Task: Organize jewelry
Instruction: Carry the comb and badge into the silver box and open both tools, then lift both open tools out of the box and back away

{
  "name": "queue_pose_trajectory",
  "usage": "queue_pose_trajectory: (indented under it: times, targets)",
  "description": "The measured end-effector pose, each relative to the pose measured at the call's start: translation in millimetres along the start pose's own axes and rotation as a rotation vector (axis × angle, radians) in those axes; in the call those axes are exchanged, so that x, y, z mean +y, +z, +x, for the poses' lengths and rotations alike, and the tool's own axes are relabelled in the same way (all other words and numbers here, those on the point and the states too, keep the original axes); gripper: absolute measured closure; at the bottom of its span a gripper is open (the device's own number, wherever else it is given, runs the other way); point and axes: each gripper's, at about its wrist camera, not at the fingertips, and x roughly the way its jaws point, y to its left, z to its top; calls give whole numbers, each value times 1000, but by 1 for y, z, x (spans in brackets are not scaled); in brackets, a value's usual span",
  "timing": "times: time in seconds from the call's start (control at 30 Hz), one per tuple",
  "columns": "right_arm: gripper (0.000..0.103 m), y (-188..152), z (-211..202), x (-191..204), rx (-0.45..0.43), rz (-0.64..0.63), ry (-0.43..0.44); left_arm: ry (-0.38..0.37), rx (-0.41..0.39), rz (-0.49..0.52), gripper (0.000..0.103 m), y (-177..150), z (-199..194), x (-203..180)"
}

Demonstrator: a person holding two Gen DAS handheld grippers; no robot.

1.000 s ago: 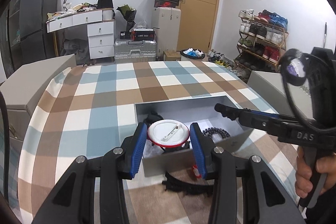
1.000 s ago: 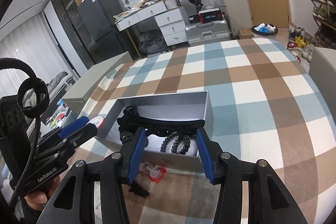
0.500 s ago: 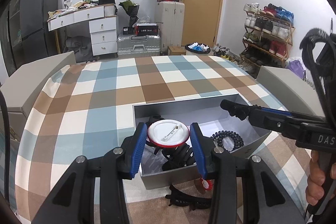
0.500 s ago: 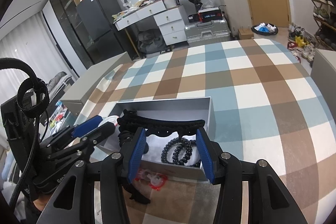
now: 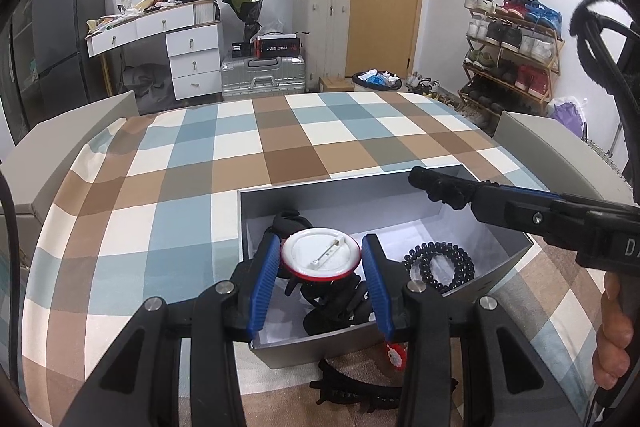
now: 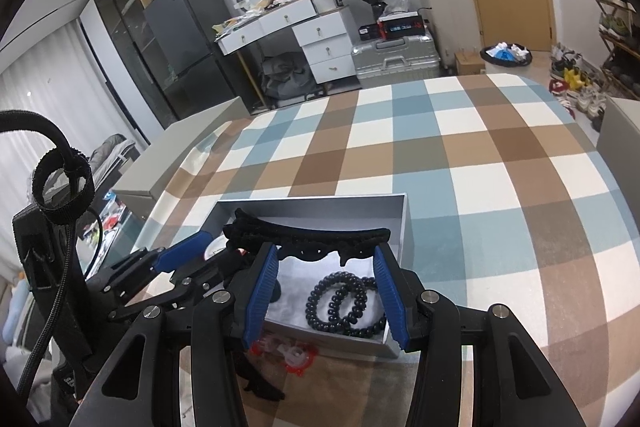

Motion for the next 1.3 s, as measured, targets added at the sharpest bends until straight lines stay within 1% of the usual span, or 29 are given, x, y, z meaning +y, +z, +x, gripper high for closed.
queue_pose_trajectory:
  times: [0.17, 0.3, 0.33, 0.37, 0.43, 0.47, 0.5, 0.53, 0.57, 0.6, 0.63, 0.67, 0.7, 0.73, 0.77, 0.8, 0.83, 0.87, 0.93, 1.0, 1.07, 1.17, 1.23, 1.3]
  targets:
    - [53, -1, 3, -2, 15, 7, 13, 0, 6, 6, 66, 0, 2, -1]
    - [52, 0, -1, -2, 3, 16, 35, -2, 12, -2, 66, 1, 2, -1]
    - [50, 1, -3, -2, -2, 21, 44, -5, 13, -6, 66, 1, 1, 0]
    - [46, 1, -6, -2, -8, 21, 50, -11, 16, -8, 66, 1, 1, 0]
    - [44, 1, -11, -1, -17, 18, 50, -19, 29, -19, 66, 2, -1, 1]
    - [38, 0, -14, 0, -20, 12, 51, -28, 30, -26, 66, 2, -3, 2]
    - [30, 0, -17, 0, -25, 8, 51, -33, 28, -32, 62, 1, -6, 2]
    - [26, -1, -21, 0, -30, 6, 52, -36, 26, -35, 57, 1, -9, 2]
    - [21, -2, -25, 1, -34, 4, 52, -40, 22, -39, 43, 1, -13, 2]
    - [17, -3, -28, 1, -34, 2, 50, -56, 14, -41, 34, 0, -16, 1]
    - [15, -4, -32, 1, -33, -1, 47, -68, 7, -45, 29, 0, -21, 1]
    - [12, -6, -36, 1, -36, -1, 44, -64, 0, -48, 21, 0, -25, 1]
    - [9, -7, -39, 1, -38, 1, 43, -56, -5, -53, 18, 0, -29, 0]
    - [8, -8, -41, 1, -38, 3, 39, -61, -11, -58, 18, -1, -33, 1]
    - [6, -9, -44, 1, -35, 5, 35, -81, -18, -61, 17, -1, -38, 1]
    - [3, -10, -46, 1, -30, 5, 32, -94, -21, -64, 12, -2, -41, 1]
    - [3, -12, -47, 1, -23, 5, 26, -101, -24, -67, 8, -3, -45, 2]
    - [2, -13, -48, 1, -16, 4, 21, -97, -28, -68, 1, -5, -49, 1]
    - [2, -17, -51, 1, -5, 6, 21, -79, -39, -58, 1, -10, -56, 1]
    - [1, -22, -51, 0, 1, 12, 31, -55, -33, -38, 1, -18, -59, 0]
    - [0, -25, -49, -1, 14, 9, 34, -34, -21, -34, 1, -26, -61, 3]
    - [0, -27, -43, 1, 45, -8, 18, -25, 9, -39, 1, -35, -56, 9]
    - [0, -29, -41, 1, 57, -10, 20, -7, 36, -25, 1, -37, -52, 10]
    - [0, -32, -37, 2, 77, -19, 23, 13, 36, -30, 1, -38, -49, 13]
